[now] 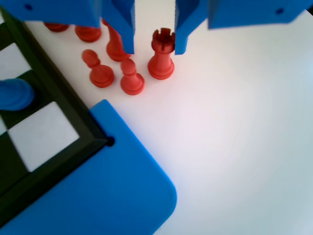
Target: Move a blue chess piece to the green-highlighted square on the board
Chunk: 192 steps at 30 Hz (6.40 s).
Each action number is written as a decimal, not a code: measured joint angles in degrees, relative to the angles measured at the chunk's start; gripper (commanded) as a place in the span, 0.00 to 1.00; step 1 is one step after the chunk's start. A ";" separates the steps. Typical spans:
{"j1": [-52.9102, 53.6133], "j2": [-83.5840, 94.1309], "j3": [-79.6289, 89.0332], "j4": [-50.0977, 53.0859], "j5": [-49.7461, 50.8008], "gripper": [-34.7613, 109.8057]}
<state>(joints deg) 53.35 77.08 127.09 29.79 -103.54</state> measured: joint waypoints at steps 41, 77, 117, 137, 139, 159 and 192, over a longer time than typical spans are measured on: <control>-51.15 24.70 -13.97 43.07 23.82 0.25; -66.27 37.00 19.25 17.05 60.82 0.27; -65.57 35.77 25.40 9.23 58.71 0.33; -65.21 31.64 25.40 4.13 56.95 0.32; -65.21 31.64 26.02 3.16 56.87 0.32; -64.60 31.64 28.30 1.67 53.88 0.25; -55.20 7.82 -18.54 22.59 55.81 0.25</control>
<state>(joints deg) -1.85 84.90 108.54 52.38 -47.72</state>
